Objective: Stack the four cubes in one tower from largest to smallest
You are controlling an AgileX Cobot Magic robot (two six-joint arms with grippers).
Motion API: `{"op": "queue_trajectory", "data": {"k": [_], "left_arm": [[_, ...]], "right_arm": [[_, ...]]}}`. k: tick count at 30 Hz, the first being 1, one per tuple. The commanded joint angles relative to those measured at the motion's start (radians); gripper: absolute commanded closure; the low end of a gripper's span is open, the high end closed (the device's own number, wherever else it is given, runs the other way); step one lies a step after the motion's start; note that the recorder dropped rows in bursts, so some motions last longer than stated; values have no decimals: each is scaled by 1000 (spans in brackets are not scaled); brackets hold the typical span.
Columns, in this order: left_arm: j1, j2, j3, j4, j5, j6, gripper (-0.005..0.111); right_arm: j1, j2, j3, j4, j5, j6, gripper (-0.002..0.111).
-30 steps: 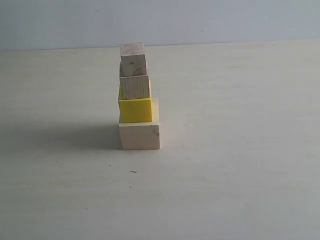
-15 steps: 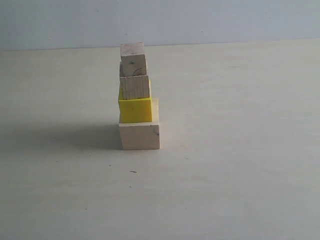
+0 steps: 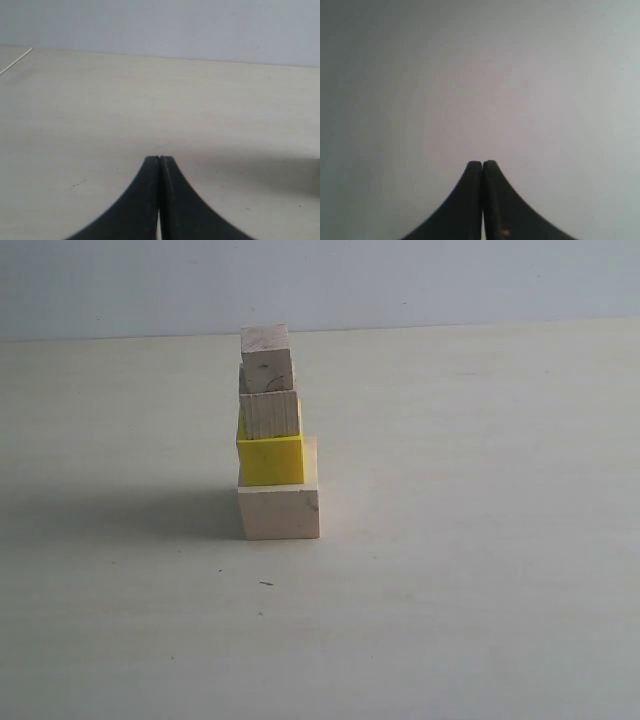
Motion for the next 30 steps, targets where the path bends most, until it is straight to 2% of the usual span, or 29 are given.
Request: {"op": "queue_trajectory", "data": {"k": [1,22,30], "left_arm": [[2,-4,3,4,1,-6,107],[2,-4,3,4,1,-6,107],[2,-4,3,4,1,-6,107]], "right_arm": [[-2,-1,4,-1,4,2,108],[-2,-1,10,-1,31,-25,108],[-24,-1,220,-1,160,39,108]]}}
